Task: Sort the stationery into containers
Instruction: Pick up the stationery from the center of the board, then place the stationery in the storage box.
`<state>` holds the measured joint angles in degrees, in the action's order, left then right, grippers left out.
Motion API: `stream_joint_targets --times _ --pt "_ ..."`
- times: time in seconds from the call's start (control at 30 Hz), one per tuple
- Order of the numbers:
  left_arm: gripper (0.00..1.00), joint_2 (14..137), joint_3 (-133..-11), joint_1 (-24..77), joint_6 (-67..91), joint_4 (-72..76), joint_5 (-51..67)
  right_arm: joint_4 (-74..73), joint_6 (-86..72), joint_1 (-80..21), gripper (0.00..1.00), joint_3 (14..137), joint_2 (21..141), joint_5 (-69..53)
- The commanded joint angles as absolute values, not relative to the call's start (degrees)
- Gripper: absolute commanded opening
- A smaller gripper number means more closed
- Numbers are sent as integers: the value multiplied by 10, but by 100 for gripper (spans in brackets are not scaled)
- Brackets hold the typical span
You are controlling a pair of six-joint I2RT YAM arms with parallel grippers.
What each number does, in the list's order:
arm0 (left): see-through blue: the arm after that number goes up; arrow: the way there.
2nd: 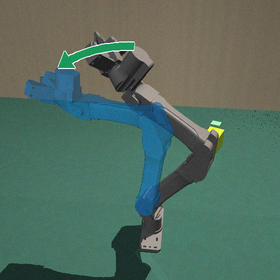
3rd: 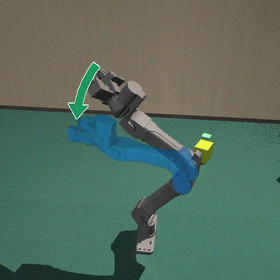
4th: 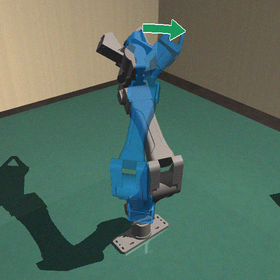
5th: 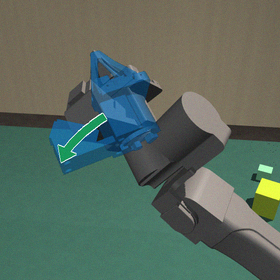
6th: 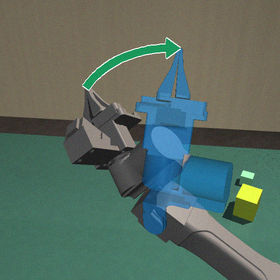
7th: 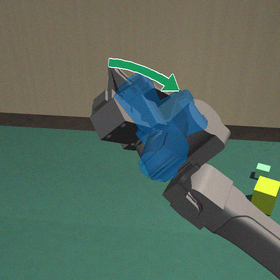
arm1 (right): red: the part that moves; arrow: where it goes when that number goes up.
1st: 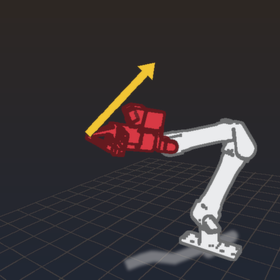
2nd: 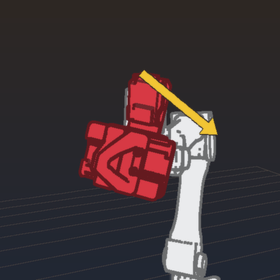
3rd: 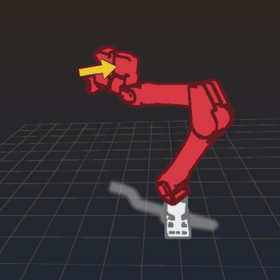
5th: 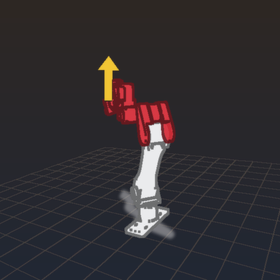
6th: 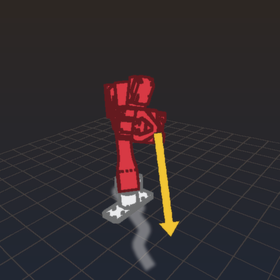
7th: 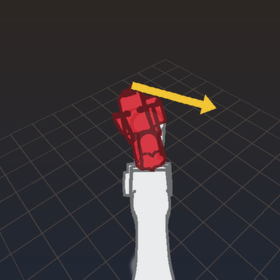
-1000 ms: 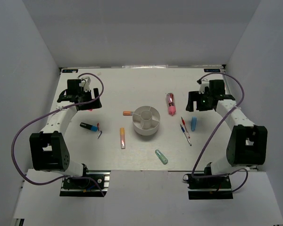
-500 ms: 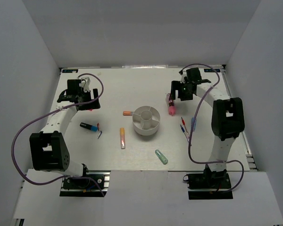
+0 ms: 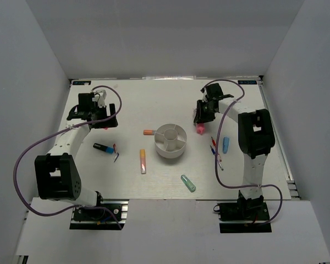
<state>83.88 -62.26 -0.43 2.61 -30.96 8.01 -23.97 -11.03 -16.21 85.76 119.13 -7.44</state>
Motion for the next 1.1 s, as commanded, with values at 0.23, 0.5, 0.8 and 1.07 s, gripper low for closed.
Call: stream_joint_targets --times 0.23,0.5,0.8,1.07 --pt "94 721 -613 3 -238 -181 206 -298 -48 -143 0 866 1130 -158" --pt "93 773 -749 53 -505 -213 398 -464 29 -115 0 960 1100 -315" --pt "92 754 -693 307 -750 -177 342 -474 -34 -86 0 861 974 -307" --pt "91 756 -612 481 -822 -14 324 -572 -39 -69 0 852 914 -374"
